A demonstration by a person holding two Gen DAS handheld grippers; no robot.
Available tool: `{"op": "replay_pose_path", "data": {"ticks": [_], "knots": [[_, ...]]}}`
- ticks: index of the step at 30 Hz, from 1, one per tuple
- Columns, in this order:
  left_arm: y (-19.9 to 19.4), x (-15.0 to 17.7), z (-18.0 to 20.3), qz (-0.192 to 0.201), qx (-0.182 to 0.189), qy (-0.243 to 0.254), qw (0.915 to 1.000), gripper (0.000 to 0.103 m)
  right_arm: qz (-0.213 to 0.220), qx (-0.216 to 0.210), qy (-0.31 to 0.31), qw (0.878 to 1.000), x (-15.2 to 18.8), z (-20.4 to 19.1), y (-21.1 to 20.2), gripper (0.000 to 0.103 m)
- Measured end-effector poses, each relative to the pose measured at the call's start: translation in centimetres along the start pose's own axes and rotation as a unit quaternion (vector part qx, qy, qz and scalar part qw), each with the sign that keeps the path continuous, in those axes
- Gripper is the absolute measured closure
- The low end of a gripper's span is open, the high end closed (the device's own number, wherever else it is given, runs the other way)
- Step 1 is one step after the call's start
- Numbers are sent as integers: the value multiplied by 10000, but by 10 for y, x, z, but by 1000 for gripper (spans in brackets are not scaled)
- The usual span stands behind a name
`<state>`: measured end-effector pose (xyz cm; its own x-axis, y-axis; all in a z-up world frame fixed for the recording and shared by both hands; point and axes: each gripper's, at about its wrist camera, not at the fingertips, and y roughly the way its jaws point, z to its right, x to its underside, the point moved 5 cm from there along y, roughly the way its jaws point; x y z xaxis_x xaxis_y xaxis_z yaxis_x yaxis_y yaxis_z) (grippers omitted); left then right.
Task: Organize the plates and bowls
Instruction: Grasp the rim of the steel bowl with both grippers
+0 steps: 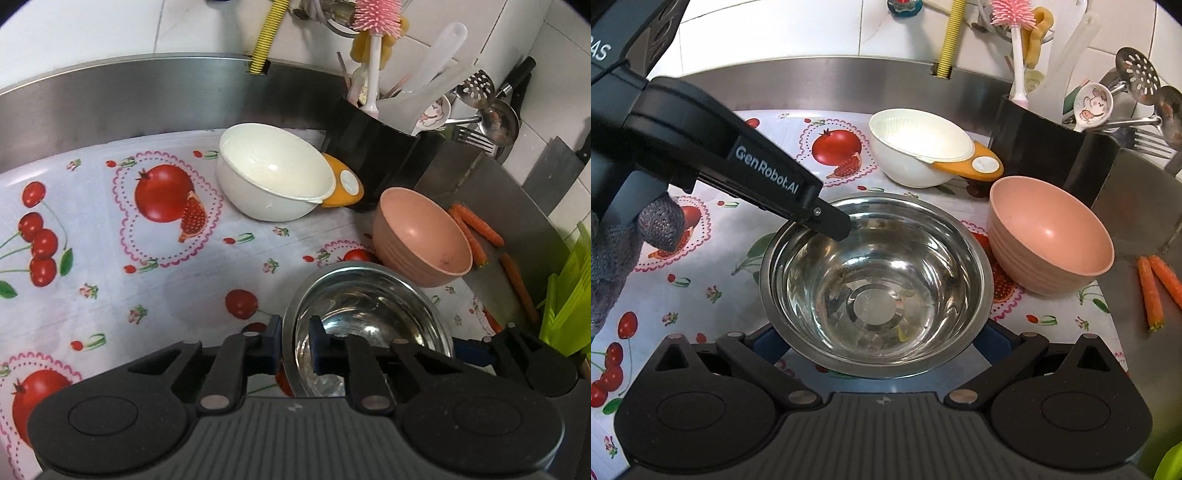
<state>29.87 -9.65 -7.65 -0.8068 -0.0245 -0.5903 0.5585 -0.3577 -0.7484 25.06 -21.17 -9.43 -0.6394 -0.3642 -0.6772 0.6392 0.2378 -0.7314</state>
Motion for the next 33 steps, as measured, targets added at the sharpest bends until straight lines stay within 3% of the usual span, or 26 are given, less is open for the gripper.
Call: {"op": "replay_pose_path", "data": {"ticks": [33], "knots": [[-63,25,-59,204,-699,-345,9967,0,76,-581,-524,9969,-17,-73,-10,95]]}}
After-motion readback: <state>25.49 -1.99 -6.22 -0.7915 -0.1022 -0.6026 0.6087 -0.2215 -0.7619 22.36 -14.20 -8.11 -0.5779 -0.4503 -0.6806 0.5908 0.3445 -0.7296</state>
